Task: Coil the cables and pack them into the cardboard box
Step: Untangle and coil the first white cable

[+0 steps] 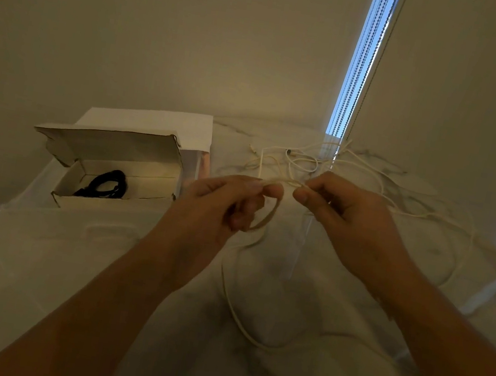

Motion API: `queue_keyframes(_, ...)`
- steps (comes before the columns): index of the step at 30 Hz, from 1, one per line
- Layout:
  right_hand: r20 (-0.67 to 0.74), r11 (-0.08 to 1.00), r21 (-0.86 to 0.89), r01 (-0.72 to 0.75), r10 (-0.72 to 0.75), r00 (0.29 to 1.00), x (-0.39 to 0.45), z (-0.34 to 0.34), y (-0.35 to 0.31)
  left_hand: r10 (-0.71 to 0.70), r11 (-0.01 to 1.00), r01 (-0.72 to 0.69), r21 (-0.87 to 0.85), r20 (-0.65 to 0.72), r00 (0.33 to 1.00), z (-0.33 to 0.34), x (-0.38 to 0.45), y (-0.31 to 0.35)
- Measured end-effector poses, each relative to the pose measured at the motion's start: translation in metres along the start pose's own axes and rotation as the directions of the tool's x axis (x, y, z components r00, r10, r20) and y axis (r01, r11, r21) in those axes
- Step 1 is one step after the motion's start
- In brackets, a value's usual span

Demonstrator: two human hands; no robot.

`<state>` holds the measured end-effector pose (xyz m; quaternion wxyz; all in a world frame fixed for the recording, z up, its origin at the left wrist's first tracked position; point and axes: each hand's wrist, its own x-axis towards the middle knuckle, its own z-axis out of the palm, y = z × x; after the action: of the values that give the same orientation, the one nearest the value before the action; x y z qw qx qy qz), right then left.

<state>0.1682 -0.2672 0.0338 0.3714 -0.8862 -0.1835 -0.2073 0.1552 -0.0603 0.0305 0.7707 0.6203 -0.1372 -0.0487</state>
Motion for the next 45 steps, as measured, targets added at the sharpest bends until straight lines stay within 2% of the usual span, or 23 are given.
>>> queue_keyframes(3,0.039,1.000,-0.015,-0.019,0.020,0.999,-0.001,0.004,0.003,-0.049,0.948,0.052,-0.313,0.020,0.999,-0.004,0.003,0.008)
queue_keyframes(5,0.072,0.999,-0.034,-0.017,0.020,0.997,-0.002,0.007,0.005,-0.028,0.911,0.024,-0.412,-0.004,1.000,-0.011,0.005,0.013)
queue_keyframes(11,0.270,0.987,-0.148,0.067,-0.025,0.963,-0.008,0.014,-0.002,0.014,0.851,-0.068,-0.521,-0.106,0.994,-0.022,0.009,0.013)
queue_keyframes(16,0.423,0.946,-0.239,0.219,-0.102,0.900,-0.016,0.023,-0.016,0.042,0.859,-0.119,-0.498,-0.164,0.986,-0.015,0.007,0.008)
queue_keyframes(20,0.422,0.920,-0.214,0.329,-0.217,0.880,-0.021,0.029,-0.024,0.062,0.938,-0.137,-0.317,-0.236,0.970,-0.004,0.007,-0.002)
queue_keyframes(23,0.384,0.905,-0.214,0.368,-0.268,0.884,-0.021,0.024,-0.028,0.188,0.982,-0.180,0.053,-0.220,0.957,0.000,0.005,-0.008)
queue_keyframes(26,0.351,0.907,-0.201,0.369,-0.285,0.892,-0.019,0.019,-0.028,0.288,0.845,-0.219,0.488,-0.071,0.955,0.004,0.000,-0.009)
queue_keyframes(28,0.312,0.910,-0.200,0.363,-0.292,0.904,-0.018,0.015,-0.025,0.289,0.751,-0.237,0.617,0.017,0.957,0.006,-0.003,-0.011)
queue_keyframes(31,0.227,0.907,-0.201,0.370,-0.324,0.918,-0.011,0.007,-0.017,0.259,0.657,-0.235,0.716,0.079,0.963,0.008,-0.005,-0.011)
queue_keyframes(34,0.180,0.899,-0.201,0.390,-0.358,0.916,-0.005,-0.001,-0.013,0.203,0.627,-0.193,0.755,0.081,0.976,0.007,-0.005,-0.006)
queue_keyframes(40,0.135,0.895,-0.234,0.380,-0.357,0.924,-0.002,-0.008,-0.010,0.108,0.711,-0.139,0.689,0.088,0.990,0.008,-0.007,-0.005)
queue_keyframes(45,0.095,0.901,-0.275,0.335,-0.321,0.942,0.000,-0.012,-0.008,0.073,0.719,-0.142,0.680,0.130,0.989,0.005,-0.008,0.001)
